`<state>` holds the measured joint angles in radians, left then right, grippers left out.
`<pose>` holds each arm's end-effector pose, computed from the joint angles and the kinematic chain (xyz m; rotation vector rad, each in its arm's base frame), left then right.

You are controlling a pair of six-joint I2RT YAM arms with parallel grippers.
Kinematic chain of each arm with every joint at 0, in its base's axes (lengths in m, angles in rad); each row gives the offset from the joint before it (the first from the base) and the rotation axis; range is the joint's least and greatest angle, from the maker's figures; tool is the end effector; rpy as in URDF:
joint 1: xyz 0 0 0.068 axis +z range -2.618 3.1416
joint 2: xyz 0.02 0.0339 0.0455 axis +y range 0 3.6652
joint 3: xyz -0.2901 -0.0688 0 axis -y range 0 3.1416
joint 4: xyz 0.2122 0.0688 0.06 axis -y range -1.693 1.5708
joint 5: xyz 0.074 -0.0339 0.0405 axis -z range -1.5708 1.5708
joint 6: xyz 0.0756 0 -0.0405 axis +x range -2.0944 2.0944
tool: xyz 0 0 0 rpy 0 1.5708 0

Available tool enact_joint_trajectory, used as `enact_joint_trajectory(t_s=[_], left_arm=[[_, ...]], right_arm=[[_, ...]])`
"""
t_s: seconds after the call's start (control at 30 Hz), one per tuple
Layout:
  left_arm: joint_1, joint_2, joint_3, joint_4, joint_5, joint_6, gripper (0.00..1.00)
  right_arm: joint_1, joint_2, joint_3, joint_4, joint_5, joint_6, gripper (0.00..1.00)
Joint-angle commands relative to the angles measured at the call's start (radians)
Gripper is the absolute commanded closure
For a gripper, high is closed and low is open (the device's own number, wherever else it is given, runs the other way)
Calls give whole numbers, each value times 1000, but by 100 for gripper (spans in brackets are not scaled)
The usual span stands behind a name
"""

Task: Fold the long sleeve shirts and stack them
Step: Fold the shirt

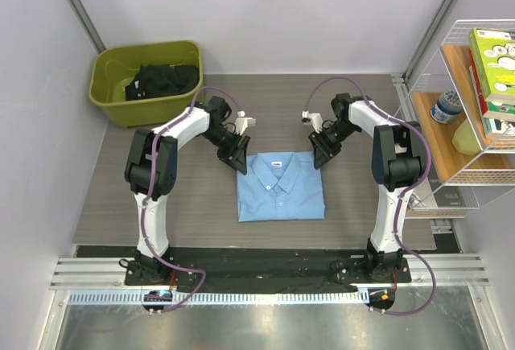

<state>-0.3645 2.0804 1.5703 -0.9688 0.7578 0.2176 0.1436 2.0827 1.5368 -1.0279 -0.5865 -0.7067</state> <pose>0.3438 -0.1868 0.1871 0.8792 2.7508 -1.1562 0.3644 0.0950 0.1706 -1.1806 2.6106 0.8323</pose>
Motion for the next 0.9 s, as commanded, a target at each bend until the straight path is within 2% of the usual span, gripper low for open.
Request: enact_joint_trajectory(t_s=[0.0, 0.1, 0.3, 0.4, 0.63, 0.7, 0.87], left_arm=[[6, -16, 5, 31, 0, -1, 60], [13, -29, 0, 45, -9, -6, 65], [25, -51, 8, 19, -21, 5, 84], [32, -98, -15, 36, -28, 25, 100], [42, -100, -53, 152, -95, 9, 100], [42, -80, -62, 211, -156, -20, 100], [42, 16, 7, 226, -276, -60, 100]], right_arm=[[-4, -22, 23, -87, -128, -56, 79], [-4, -16, 49, -123, -168, -59, 99], [-18, -56, 78, -147, -203, -51, 99], [-32, -102, 79, -138, -214, -40, 99], [-45, -96, 37, 81, -147, 71, 99], [-44, -75, 34, 162, -138, 116, 99], [-35, 2, 28, 262, -78, 203, 99]])
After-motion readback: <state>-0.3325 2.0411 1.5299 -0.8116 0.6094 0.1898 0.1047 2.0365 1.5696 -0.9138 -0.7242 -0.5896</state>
